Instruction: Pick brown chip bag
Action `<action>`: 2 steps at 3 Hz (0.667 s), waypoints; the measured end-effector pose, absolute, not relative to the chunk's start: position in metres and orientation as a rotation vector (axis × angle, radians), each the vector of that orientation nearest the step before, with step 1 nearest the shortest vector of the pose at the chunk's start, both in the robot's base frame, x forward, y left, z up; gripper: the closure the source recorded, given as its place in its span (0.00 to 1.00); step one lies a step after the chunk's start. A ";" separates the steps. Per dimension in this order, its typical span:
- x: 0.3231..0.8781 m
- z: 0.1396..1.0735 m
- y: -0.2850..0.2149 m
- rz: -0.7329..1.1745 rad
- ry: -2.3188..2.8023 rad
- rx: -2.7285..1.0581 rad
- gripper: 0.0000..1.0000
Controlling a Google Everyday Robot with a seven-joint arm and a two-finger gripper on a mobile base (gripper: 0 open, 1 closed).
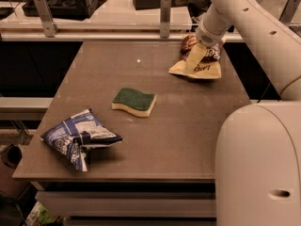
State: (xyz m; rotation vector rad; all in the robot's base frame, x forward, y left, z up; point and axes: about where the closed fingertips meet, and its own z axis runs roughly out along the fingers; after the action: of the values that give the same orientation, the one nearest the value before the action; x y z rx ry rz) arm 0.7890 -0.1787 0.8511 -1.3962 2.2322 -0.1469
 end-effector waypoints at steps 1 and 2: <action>0.790 0.839 -0.167 -0.089 2.224 -1.398 0.19; 0.790 0.839 -0.167 -0.089 2.224 -1.398 0.41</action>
Offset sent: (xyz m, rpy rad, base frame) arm -0.0071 0.0341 -0.0220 0.1358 0.0059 0.0342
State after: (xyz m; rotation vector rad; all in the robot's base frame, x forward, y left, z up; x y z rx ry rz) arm 0.7896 -0.1672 0.8395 -1.3984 2.2244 -0.0892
